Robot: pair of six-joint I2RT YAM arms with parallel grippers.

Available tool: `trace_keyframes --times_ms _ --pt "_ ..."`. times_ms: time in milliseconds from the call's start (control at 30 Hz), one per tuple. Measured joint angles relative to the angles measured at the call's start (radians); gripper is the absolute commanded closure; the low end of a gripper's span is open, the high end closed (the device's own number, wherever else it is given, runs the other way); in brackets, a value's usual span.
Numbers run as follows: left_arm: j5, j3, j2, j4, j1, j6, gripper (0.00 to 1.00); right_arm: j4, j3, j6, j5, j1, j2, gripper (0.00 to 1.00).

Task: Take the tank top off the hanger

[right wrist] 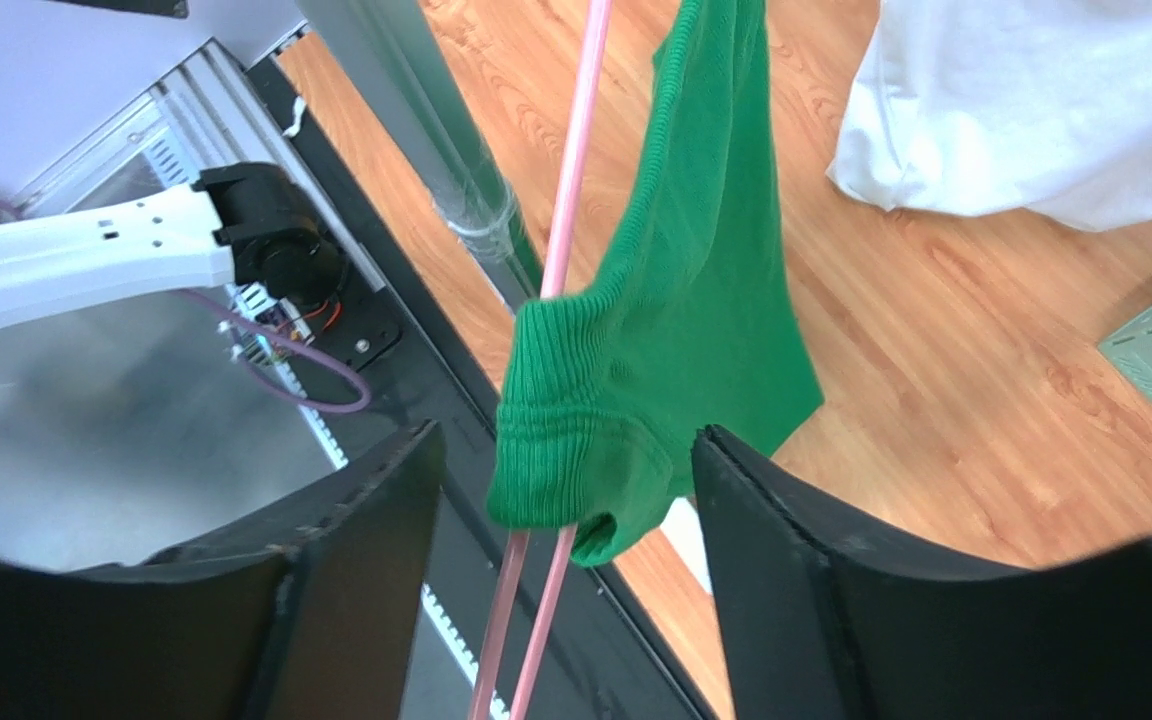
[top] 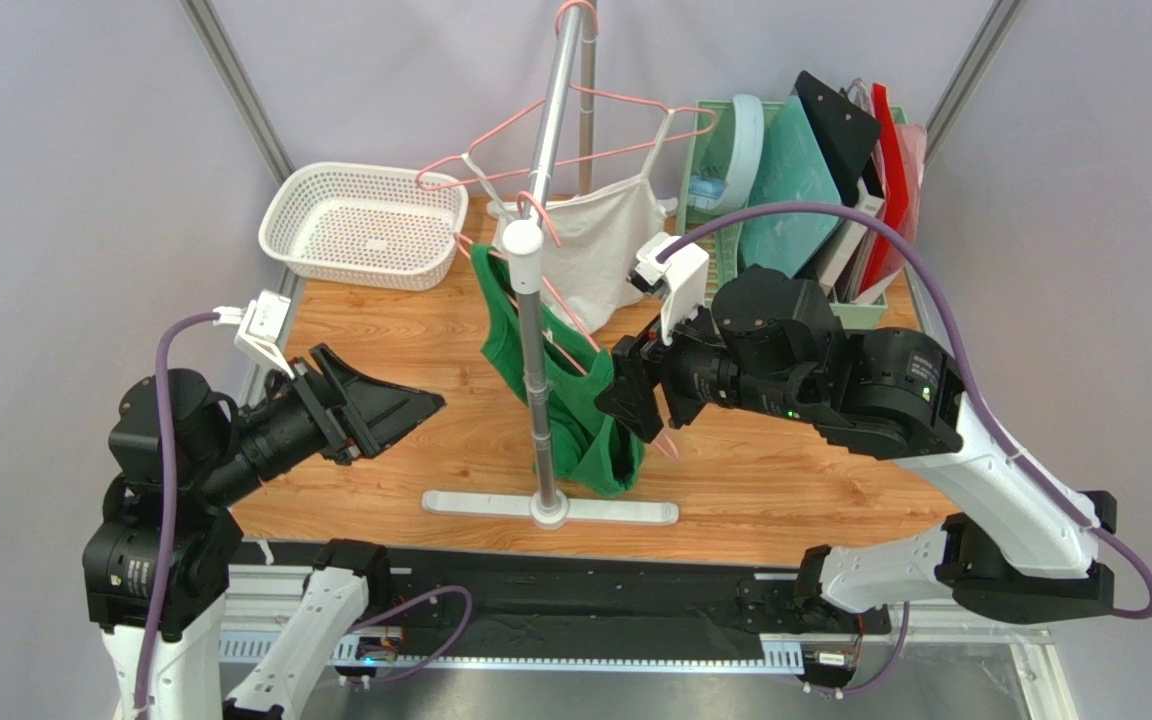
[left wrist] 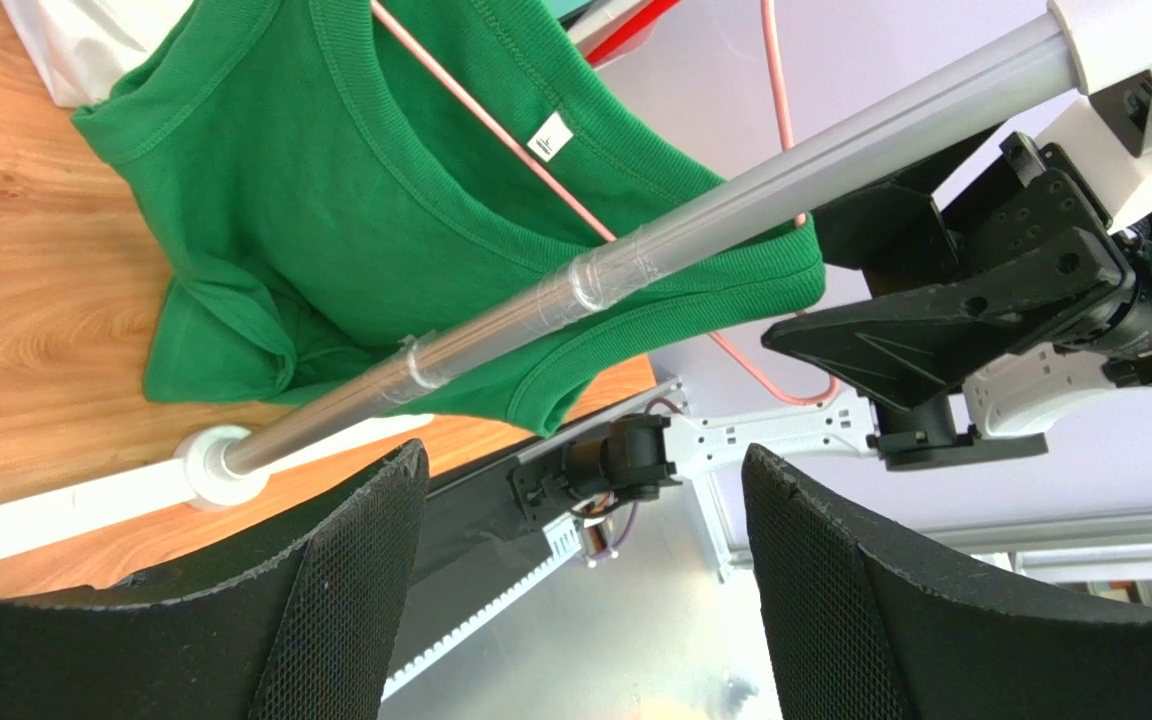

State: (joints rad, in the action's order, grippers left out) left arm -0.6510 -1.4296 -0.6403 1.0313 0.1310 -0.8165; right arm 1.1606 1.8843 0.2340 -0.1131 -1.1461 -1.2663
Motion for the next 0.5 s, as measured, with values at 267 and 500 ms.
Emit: trace_keyframes --times_ms 267,500 --pt "0.006 -0.009 0.000 0.031 0.000 0.016 0.19 -0.087 -0.087 -0.031 -0.108 -0.016 0.008 0.49" --pt "0.006 -0.041 -0.006 0.043 0.000 0.024 0.19 -0.127 -0.178 -0.034 -0.141 -0.016 0.038 0.68"
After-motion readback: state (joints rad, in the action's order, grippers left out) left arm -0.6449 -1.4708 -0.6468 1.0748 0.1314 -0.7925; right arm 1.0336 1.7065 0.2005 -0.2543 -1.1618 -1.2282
